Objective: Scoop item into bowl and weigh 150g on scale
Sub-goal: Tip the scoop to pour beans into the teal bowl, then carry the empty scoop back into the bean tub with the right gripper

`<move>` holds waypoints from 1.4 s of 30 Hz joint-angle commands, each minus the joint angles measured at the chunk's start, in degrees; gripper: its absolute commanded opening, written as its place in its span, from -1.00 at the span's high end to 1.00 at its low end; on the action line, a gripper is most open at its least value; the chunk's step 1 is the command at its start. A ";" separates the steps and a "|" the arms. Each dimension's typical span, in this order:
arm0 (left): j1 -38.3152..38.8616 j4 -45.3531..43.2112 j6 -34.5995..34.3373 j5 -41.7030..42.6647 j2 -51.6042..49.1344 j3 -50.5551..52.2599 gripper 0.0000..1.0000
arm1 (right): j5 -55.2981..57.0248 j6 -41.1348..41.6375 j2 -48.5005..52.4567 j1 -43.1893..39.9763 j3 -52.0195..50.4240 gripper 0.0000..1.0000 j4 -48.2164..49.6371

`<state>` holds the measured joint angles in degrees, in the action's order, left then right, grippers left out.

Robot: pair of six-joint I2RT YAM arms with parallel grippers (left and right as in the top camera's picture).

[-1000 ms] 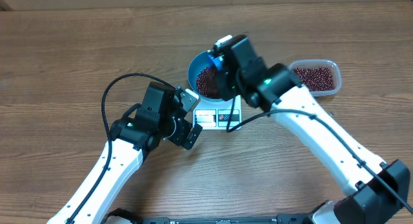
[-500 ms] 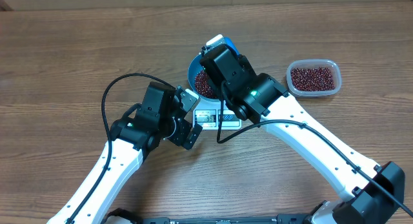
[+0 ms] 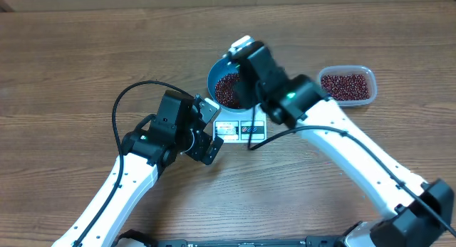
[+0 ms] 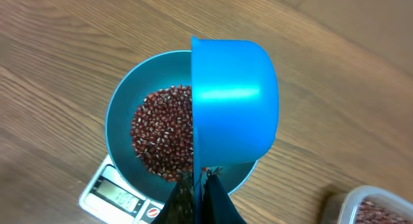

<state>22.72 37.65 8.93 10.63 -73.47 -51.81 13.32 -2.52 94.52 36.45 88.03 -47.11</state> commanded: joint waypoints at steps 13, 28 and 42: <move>-0.20 -0.17 -0.81 -0.35 0.04 -1.38 -0.99 | -17.29 0.70 -9.92 -32.92 1.73 0.93 -11.34; -0.20 -0.17 -0.81 -0.33 0.04 -1.38 -0.99 | 1.33 3.41 1.73 -36.79 -0.35 0.93 -14.34; -0.20 -0.17 -0.81 -0.33 0.04 -1.38 -0.99 | 3.76 3.58 8.83 -36.68 -1.84 0.93 -13.05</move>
<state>22.72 37.67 8.93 10.63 -73.47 -51.81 15.62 0.45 102.37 -0.30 86.61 -60.82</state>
